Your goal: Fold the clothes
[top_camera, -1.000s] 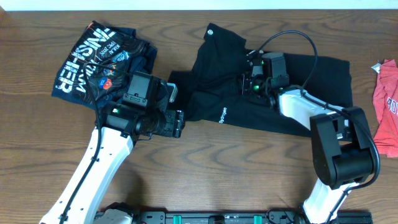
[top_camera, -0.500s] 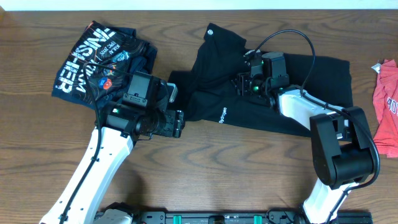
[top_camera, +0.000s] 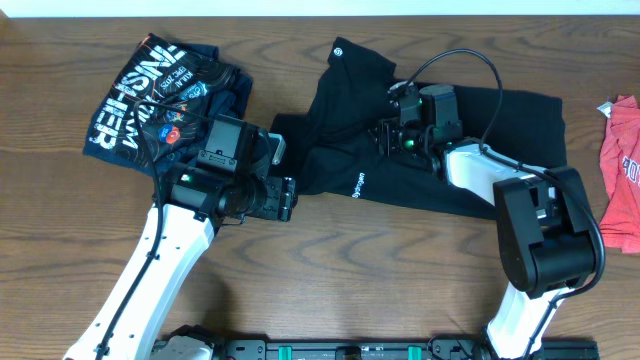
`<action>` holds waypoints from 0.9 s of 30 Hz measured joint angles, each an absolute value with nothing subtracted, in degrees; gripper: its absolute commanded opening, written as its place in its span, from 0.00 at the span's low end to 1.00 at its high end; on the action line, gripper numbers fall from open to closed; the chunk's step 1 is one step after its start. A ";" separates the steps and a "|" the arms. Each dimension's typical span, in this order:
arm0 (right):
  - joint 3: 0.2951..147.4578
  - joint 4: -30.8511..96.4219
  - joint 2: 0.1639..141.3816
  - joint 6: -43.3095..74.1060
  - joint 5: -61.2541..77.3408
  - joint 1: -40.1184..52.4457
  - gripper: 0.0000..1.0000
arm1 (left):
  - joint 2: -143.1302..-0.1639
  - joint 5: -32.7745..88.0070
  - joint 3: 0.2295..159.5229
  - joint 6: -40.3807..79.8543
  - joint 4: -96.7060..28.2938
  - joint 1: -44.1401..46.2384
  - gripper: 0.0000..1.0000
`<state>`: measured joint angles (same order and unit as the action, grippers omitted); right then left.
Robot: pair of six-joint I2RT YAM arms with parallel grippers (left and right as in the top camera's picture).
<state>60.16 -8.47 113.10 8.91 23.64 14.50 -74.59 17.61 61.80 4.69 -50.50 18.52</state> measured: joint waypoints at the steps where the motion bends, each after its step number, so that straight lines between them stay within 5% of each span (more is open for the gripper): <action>1: 60.16 -8.43 113.10 8.84 23.73 14.52 0.49 | -74.59 17.61 61.80 4.69 -50.52 18.52 0.74; 4: 60.16 -8.43 113.21 8.45 23.90 14.55 0.37 | -74.59 17.61 61.80 4.69 -50.50 18.52 0.74; 6: 60.16 -8.51 113.56 8.29 23.97 14.59 0.09 | -74.59 17.61 61.80 4.69 -50.50 18.52 0.74; 8: 60.16 -8.64 114.04 8.34 23.97 14.59 0.01 | -74.59 17.58 61.80 4.69 -50.52 18.52 0.74; 27: 60.16 -10.15 112.27 21.37 24.27 8.97 0.01 | -74.59 17.61 61.80 4.69 -50.76 18.52 0.74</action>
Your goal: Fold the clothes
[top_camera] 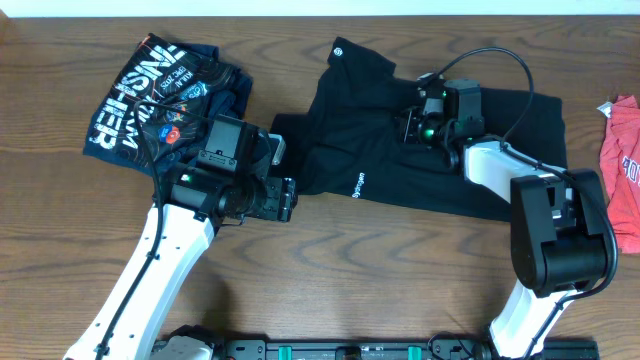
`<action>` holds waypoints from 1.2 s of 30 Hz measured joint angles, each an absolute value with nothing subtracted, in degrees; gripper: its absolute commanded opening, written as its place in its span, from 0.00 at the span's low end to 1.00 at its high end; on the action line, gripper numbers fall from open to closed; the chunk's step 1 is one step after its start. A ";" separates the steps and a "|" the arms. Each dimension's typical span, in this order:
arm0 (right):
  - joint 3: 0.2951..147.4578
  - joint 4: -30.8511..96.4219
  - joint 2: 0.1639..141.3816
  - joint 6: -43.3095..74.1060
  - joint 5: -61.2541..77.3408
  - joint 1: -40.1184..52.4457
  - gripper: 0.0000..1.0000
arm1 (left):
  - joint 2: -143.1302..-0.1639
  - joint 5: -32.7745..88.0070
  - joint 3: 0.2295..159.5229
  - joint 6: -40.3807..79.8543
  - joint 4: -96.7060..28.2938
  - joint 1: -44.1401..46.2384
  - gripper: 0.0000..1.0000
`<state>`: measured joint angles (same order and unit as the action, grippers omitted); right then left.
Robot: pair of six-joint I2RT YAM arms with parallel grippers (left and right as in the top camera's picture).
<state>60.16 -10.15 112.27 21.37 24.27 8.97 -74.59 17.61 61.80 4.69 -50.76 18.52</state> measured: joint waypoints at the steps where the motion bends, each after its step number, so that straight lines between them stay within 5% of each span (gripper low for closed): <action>1: 60.16 -10.13 112.27 22.04 23.44 8.99 0.01 | -74.59 17.61 61.80 4.69 -50.76 18.52 0.74; 3: 60.16 -10.09 112.27 22.70 22.61 8.99 0.02 | -74.59 17.58 61.80 4.69 -50.76 18.52 0.74; 4: 60.16 -10.09 112.27 22.96 22.39 8.99 0.10 | -74.59 17.61 61.80 4.69 -50.76 18.52 0.74; 6: 60.16 -9.96 112.27 23.73 21.80 8.99 0.49 | -74.59 17.58 61.80 4.69 -50.76 18.52 0.74; 8: 60.16 -9.91 112.27 23.64 21.19 8.99 0.61 | -74.59 17.61 61.80 4.69 -50.76 18.52 0.75; 15: 60.14 -1.89 109.75 20.34 20.64 6.57 0.62 | -74.59 17.61 61.80 4.69 -51.40 18.52 0.75; 26: 60.71 33.54 86.50 19.05 15.14 -10.59 0.65 | -79.85 17.61 60.60 3.16 -46.54 18.52 0.75; 36: 58.63 46.02 91.61 23.29 3.60 -28.01 0.57 | -92.36 19.25 60.23 0.01 -40.25 18.52 0.75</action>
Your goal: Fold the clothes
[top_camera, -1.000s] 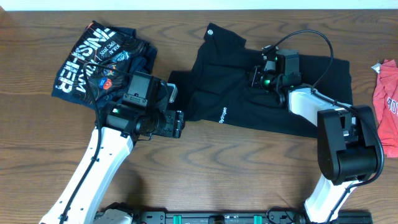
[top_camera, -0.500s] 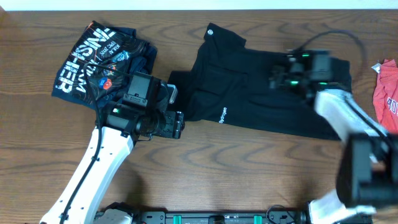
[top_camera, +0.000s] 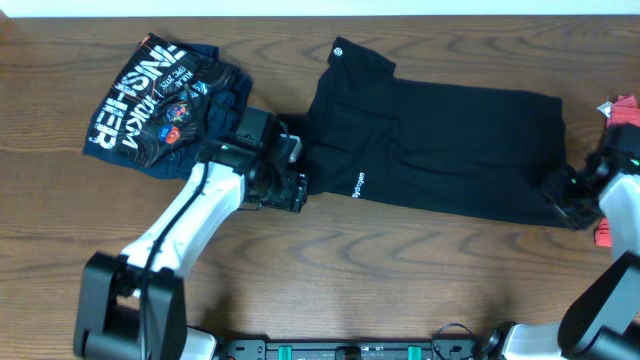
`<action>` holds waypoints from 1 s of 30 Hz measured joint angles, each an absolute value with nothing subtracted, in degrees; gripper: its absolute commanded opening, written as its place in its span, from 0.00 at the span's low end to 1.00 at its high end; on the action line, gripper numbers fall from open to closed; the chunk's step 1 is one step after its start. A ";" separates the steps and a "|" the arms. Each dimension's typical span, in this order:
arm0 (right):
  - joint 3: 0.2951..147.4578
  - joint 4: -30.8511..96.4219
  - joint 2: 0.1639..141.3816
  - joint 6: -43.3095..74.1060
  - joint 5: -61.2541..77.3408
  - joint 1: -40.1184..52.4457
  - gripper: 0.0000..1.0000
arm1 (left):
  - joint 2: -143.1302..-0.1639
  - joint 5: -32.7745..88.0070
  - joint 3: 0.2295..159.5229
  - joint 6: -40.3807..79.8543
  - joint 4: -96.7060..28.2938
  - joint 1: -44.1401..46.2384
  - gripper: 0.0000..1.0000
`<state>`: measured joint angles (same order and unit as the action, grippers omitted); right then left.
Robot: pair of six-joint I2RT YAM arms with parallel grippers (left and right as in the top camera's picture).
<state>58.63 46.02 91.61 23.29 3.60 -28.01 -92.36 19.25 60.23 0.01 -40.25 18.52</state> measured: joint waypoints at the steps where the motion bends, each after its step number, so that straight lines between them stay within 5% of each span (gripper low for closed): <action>1: 58.57 46.17 92.40 23.40 3.64 -29.65 0.57 | -93.41 19.86 60.23 -0.58 -40.23 18.52 0.75; 10: 58.39 44.82 97.54 23.77 6.04 -36.53 0.57 | -100.14 22.44 60.23 -3.07 -36.73 18.52 0.75; 14: 58.11 42.76 101.45 24.49 6.68 -36.53 0.38 | -100.84 22.59 60.20 -3.29 -35.24 18.52 0.73; 17: 58.35 41.91 103.39 25.06 6.90 -36.95 0.17 | -100.84 22.59 60.18 -3.70 -34.74 18.52 0.49; 24: 58.61 41.93 103.94 25.74 8.36 -39.40 0.07 | -100.84 22.76 60.05 -6.07 -32.49 18.52 0.45; 25: 58.61 41.93 103.98 25.69 8.60 -39.62 0.05 | -100.84 22.79 60.05 -6.17 -31.92 18.52 0.40; 27: 58.61 41.87 103.98 25.69 8.91 -39.88 0.02 | -100.84 22.74 60.03 -6.24 -30.83 18.52 0.07; 30: 58.61 41.69 103.98 25.69 8.93 -39.97 0.01 | -100.84 21.74 60.03 -7.62 -30.63 18.55 0.06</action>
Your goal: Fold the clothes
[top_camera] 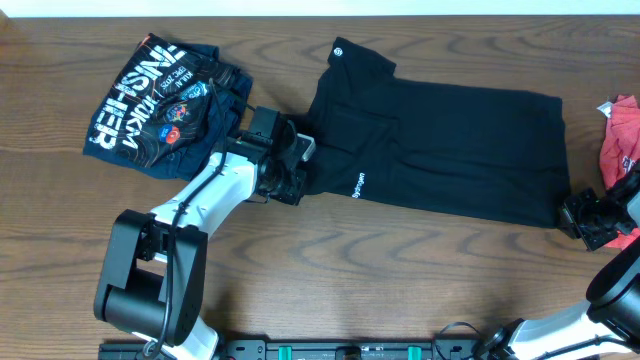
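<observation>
A black shirt (440,150) lies spread flat across the middle of the table, its white-logo hem toward the front. My left gripper (298,168) sits at the shirt's left edge, by the sleeve; its dark fingers blend into the cloth. My right gripper (578,214) is low at the shirt's front right corner, just off the fabric. The overhead view does not show whether either one holds cloth.
A folded navy shirt with white lettering (160,105) lies at the back left, close behind my left arm. A red garment (620,135) lies at the right edge of the table, next to my right arm.
My left gripper has shifted slightly toward the back along the shirt's left edge. My right gripper has moved a little to the right and nearer the front at the shirt's corner. The shirt lies unchanged.
At first my right gripper was over the middle of the black shirt, and my left hovered off its left sleeve. The right then stood a little farther right on the cloth. Later it was at the front right corner, with the left at the sleeve edge, where both remain.
</observation>
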`<action>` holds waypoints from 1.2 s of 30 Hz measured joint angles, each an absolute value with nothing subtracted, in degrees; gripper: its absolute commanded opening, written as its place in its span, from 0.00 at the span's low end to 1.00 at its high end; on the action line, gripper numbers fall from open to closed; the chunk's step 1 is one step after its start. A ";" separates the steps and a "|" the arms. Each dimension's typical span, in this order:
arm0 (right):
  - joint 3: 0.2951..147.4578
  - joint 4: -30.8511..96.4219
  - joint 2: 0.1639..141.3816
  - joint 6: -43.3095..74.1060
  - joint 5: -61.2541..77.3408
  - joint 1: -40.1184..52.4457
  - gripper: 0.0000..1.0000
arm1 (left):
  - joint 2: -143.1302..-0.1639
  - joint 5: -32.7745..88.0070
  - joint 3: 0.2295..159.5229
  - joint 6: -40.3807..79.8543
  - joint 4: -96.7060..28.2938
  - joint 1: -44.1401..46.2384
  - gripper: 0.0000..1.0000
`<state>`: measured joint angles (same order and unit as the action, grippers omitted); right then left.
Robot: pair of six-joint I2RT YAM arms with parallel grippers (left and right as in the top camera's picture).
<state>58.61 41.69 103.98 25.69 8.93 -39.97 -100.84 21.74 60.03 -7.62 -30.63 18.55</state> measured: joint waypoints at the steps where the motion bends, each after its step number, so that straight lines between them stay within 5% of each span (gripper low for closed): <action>1: 58.61 41.67 103.98 25.69 8.93 -39.97 0.01 | -100.84 20.82 60.03 -7.79 -30.70 18.55 0.06; 16: 59.81 42.17 104.01 27.46 -1.52 -39.97 0.01 | -100.84 12.40 60.01 -8.86 -27.86 18.52 0.06; 17: 59.83 42.17 104.01 27.59 -2.09 -39.97 0.01 | -100.84 12.43 60.01 -8.86 -27.88 18.52 0.09; 19: 59.83 42.17 104.03 27.81 -2.63 -39.97 0.01 | -100.84 12.53 60.01 -9.08 -28.23 18.55 0.36; 21: 59.83 42.15 104.03 27.92 -2.92 -39.97 0.01 | -100.84 12.75 60.01 -9.06 -28.47 18.52 0.47; 29: 59.90 42.17 104.09 28.08 -2.96 -39.97 0.01 | -101.38 12.91 60.01 -9.04 -25.91 18.52 0.54; 30: 59.90 42.22 104.09 28.08 -2.96 -39.97 0.01 | -101.69 12.91 60.01 -9.04 -25.52 18.52 0.53; 34: 59.96 42.44 104.14 28.08 -2.94 -39.97 0.01 | -105.03 12.93 60.01 -8.97 -23.62 18.52 0.10; 36: 59.96 42.48 104.14 28.08 -2.94 -39.97 0.01 | -106.06 12.82 60.38 -9.06 -22.74 18.41 0.06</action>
